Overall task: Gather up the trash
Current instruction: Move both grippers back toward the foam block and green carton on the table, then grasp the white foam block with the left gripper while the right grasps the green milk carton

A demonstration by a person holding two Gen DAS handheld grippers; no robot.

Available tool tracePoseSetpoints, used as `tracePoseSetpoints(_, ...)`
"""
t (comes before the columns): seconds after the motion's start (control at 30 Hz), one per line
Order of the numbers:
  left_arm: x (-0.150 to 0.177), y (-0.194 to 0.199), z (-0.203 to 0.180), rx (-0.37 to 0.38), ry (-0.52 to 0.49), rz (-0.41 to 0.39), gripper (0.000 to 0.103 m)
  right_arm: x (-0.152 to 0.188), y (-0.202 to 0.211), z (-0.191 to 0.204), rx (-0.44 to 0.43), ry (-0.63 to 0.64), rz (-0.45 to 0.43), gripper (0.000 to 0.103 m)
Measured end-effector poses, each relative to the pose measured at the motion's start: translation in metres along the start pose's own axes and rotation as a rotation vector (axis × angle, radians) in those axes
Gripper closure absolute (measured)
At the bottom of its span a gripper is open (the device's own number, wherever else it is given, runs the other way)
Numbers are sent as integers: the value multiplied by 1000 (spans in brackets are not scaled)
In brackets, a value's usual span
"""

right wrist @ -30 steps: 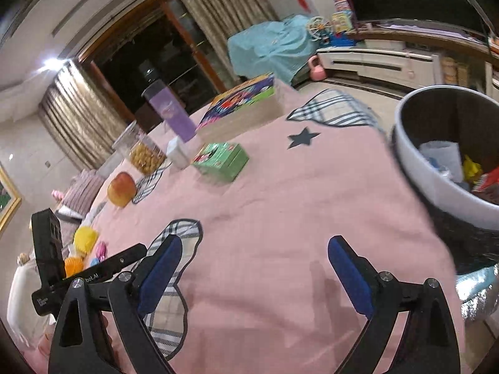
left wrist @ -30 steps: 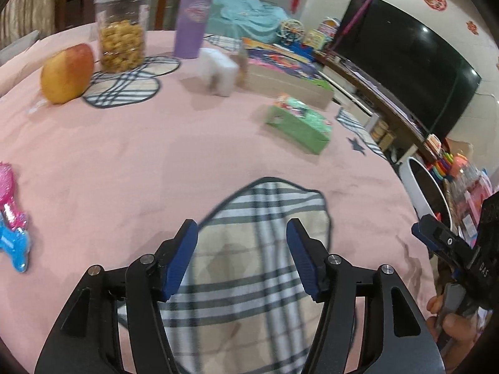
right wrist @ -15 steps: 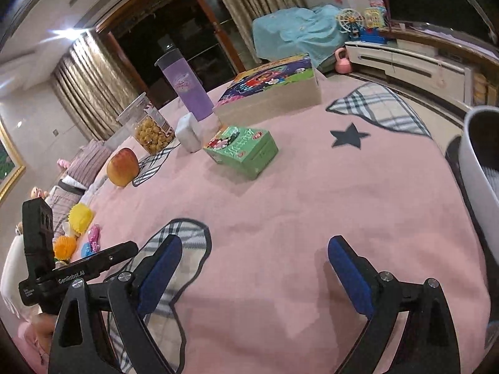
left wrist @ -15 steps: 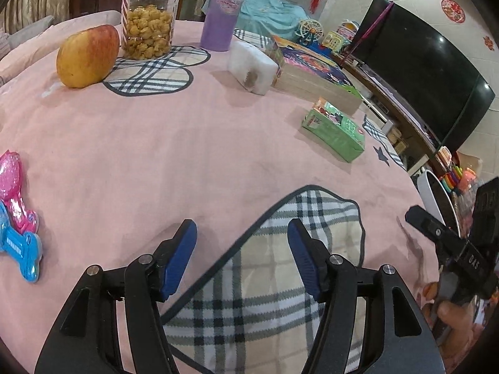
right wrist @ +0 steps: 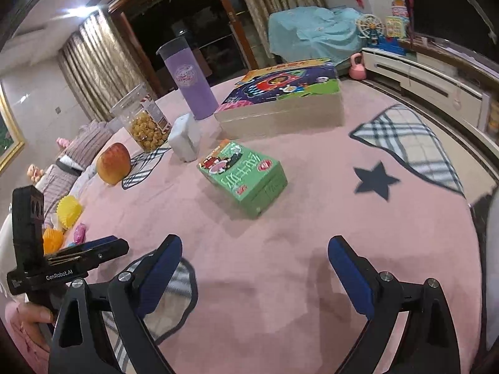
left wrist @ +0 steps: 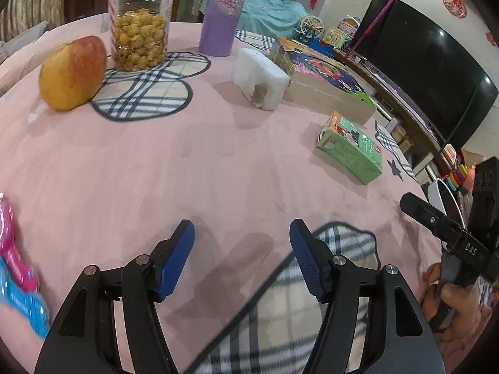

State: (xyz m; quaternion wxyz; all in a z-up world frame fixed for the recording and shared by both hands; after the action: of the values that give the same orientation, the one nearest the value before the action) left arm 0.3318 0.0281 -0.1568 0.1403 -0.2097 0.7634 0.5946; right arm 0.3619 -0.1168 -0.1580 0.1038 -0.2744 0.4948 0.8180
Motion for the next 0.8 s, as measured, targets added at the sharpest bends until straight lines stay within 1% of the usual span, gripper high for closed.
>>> tracePoseSetpoints(0.07, -9, -5, 0, -1, -12, 0, 37, -7, -5, 4, -24, 26, 2, 7)
tracePoseSetpoints(0.23, -40, -18, 0, -19, -32, 0, 36, -24, -21, 9, 6, 116, 19, 7)
tracePoseSetpoints(0.33, -57, -26, -5, 2, -31, 5, 36, -31, -29, 11, 1, 146, 30, 7)
tracePoseSetpoints(0.4, -66, -31, -8, -4, -38, 1, 35, -33, -35, 14, -14, 176, 46, 7)
tracePoseSetpoints(0.5, -79, -40, -12, -17, -41, -9, 35, -36, -45, 16, -27, 203, 73, 8)
tracePoseSetpoints(0.6, -93, -48, -11, -34, -21, -17, 35, -41, -55, 15, -40, 201, 96, 8)
tracePoseSetpoints(0.63, -98, -51, -12, -35, -15, -21, 35, -42, -57, 14, -42, 200, 100, 10)
tracePoseSetpoints(0.7, -107, -56, -13, -44, -18, -33, 34, -43, -61, 13, -50, 195, 112, 21)
tracePoseSetpoints(0.73, -111, -58, -14, -55, -22, -37, 34, -43, -63, 12, -45, 194, 120, 33)
tracePoseSetpoints(0.77, -114, -61, -14, -65, -25, -39, 34, -42, -64, 10, -35, 194, 123, 38)
tracePoseSetpoints(0.8, -117, -64, -16, -74, -28, -40, 34, -42, -63, 10, -31, 192, 121, 39)
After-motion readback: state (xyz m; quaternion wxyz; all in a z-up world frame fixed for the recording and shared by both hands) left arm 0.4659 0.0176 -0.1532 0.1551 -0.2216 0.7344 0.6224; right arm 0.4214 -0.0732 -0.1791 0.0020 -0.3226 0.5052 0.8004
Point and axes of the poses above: each gripper's, at about its wrist camera, not at the fingertips, and y roughly against the way its jaws point, z to its left, x to its underside, the point moved 10 cm from there along -y, roughly the way its jaws point, and after that the axes turned 8 degrees about z, right-handed, at the moved point
